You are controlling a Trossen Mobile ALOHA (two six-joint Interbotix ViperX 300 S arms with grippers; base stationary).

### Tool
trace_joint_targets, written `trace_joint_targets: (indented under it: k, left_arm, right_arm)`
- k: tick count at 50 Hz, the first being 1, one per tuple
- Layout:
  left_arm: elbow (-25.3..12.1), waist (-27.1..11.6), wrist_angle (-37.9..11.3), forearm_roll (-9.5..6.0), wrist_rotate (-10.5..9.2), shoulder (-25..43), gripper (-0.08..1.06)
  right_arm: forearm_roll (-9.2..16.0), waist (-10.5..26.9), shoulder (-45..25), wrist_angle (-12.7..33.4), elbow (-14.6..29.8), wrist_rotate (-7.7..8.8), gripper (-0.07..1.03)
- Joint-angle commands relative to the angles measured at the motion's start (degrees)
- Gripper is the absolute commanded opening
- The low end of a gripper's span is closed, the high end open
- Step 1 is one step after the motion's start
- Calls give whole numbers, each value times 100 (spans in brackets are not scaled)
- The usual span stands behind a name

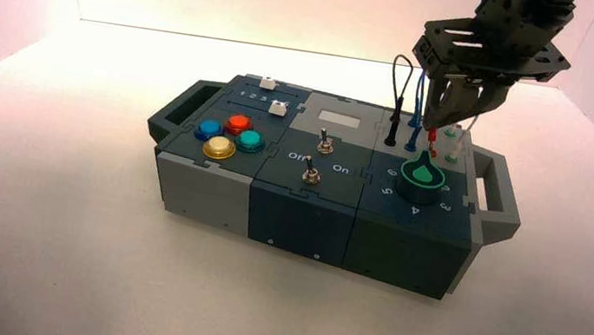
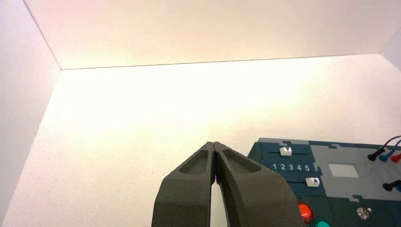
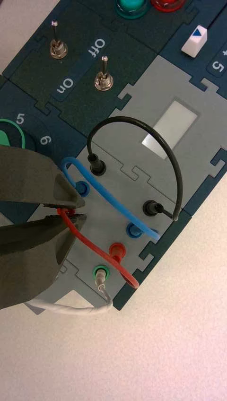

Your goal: Insert the red wire.

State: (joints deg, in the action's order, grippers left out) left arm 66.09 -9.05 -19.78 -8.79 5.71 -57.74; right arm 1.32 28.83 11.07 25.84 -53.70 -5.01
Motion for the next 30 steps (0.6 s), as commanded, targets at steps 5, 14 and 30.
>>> trace_joint_targets:
  k: [5, 14, 30]
  left_arm:
    - [-123, -9, 62, 0, 0, 44, -3]
    - [-132, -18, 62, 0, 0, 44, -3]
    - [-132, -9, 70, 0, 0, 53, -3]
  right_arm:
    - [18, -35, 88, -35, 62, -9, -2]
    - [44, -44, 97, -9, 9, -9, -2]
    - [97, -35, 211, 229, -97, -9, -2]
